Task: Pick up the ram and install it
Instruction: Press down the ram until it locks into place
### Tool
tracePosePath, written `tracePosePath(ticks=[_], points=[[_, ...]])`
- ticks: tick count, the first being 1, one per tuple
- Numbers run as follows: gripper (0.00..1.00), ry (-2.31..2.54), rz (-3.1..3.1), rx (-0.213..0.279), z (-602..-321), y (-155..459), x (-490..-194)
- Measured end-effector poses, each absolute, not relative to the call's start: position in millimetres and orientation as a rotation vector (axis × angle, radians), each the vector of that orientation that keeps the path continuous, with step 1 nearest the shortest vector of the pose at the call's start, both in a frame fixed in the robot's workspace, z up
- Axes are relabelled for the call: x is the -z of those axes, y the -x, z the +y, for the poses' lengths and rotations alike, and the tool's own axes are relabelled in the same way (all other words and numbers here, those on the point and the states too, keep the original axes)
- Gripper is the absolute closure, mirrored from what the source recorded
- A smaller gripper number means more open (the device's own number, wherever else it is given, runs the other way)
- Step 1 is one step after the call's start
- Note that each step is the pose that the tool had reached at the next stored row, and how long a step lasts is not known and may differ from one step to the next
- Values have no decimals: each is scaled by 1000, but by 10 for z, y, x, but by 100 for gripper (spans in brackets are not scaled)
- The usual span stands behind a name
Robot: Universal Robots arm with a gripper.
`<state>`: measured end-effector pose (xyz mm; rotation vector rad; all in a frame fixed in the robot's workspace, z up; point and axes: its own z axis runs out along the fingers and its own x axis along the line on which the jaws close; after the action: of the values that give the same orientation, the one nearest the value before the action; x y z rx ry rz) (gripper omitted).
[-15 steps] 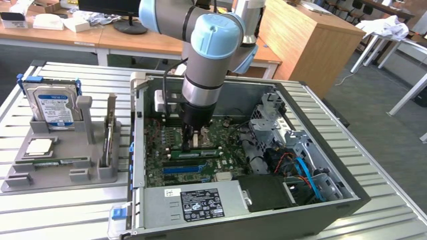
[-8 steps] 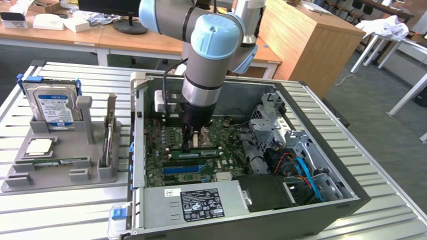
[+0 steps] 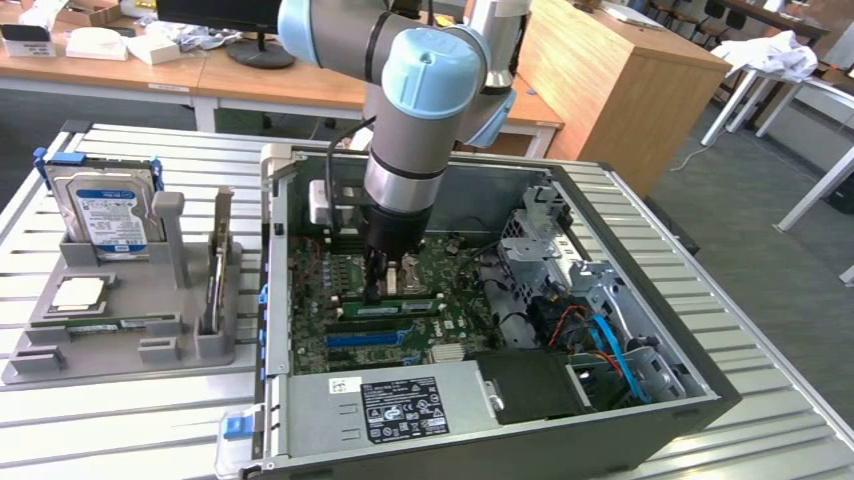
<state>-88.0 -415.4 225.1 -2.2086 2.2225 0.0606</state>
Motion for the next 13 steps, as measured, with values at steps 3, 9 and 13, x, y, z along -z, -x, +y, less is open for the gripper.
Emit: tracePosePath(ticks=[3,9,13], points=[[90,2209,2223,-60,-4155,881,-2304],[90,2209,2223,-60,-4155,881,-2438],[90,2209,2223,-60,-4155,881,-2535]])
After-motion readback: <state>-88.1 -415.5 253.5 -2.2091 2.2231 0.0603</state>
